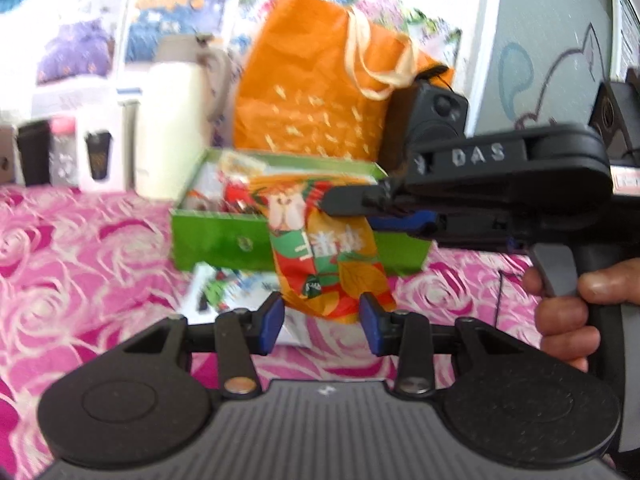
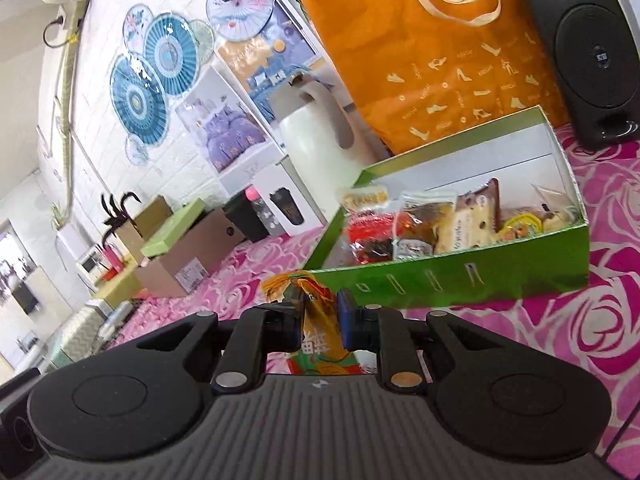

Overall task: Organize snacks
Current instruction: 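Lift the orange chip bag with the right gripper and carry it over the green box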

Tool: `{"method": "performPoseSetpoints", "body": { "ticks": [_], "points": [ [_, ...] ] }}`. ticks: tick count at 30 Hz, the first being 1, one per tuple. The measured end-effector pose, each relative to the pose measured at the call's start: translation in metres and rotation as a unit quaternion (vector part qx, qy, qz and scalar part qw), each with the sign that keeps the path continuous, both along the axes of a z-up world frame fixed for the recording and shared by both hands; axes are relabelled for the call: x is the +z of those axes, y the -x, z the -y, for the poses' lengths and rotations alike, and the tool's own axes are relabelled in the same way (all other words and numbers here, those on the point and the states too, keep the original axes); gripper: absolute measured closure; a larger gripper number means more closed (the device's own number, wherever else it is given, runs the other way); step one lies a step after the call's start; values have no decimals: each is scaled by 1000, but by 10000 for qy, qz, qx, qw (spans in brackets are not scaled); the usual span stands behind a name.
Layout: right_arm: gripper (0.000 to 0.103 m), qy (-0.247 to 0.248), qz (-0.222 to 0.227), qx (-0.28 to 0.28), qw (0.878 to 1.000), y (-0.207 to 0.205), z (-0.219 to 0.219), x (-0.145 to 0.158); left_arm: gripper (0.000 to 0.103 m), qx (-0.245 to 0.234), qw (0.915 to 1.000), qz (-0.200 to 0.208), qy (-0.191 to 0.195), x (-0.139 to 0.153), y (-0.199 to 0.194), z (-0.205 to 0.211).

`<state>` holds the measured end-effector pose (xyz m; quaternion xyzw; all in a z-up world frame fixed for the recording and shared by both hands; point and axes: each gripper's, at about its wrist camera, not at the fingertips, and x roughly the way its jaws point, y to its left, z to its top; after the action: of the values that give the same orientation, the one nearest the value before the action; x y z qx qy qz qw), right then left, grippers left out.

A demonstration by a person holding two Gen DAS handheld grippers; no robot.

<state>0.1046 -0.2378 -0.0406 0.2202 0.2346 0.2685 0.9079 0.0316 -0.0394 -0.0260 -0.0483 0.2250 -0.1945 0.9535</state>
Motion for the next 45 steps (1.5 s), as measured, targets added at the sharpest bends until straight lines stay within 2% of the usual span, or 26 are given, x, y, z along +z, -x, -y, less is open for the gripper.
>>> {"method": "performPoseSetpoints", "body": {
  "ticks": [9, 19, 21, 26, 30, 36, 45],
  "points": [
    [72, -138, 59, 145, 9998, -6, -5, 7, 67, 50, 10000, 32, 78, 6, -11, -10],
    [72, -407, -208, 184, 9988, -14, 1, -3, 68, -58, 9996, -79, 279, 5, -11, -15],
    [73, -470, -220, 191, 9985, -15, 3, -3, 74, -56, 9995, -75, 294, 5, -12, -16],
    [72, -450, -146, 233, 9986, -19, 3, 0, 78, -44, 9994, -95, 334, 6, -21, -17],
    [72, -377, -87, 194, 9991, -23, 2, 5, 89, -44, 9994, -114, 337, 8, -32, -16],
    [72, -426, -112, 80, 9990, -30, 7, 7, 90, -73, 9988, -166, 466, 8, -44, -18],
    [72, -500, -113, 30, 9987, -27, 10, 7, 90, -163, 9992, -87, 343, 9, -44, -14]
  ]
}}
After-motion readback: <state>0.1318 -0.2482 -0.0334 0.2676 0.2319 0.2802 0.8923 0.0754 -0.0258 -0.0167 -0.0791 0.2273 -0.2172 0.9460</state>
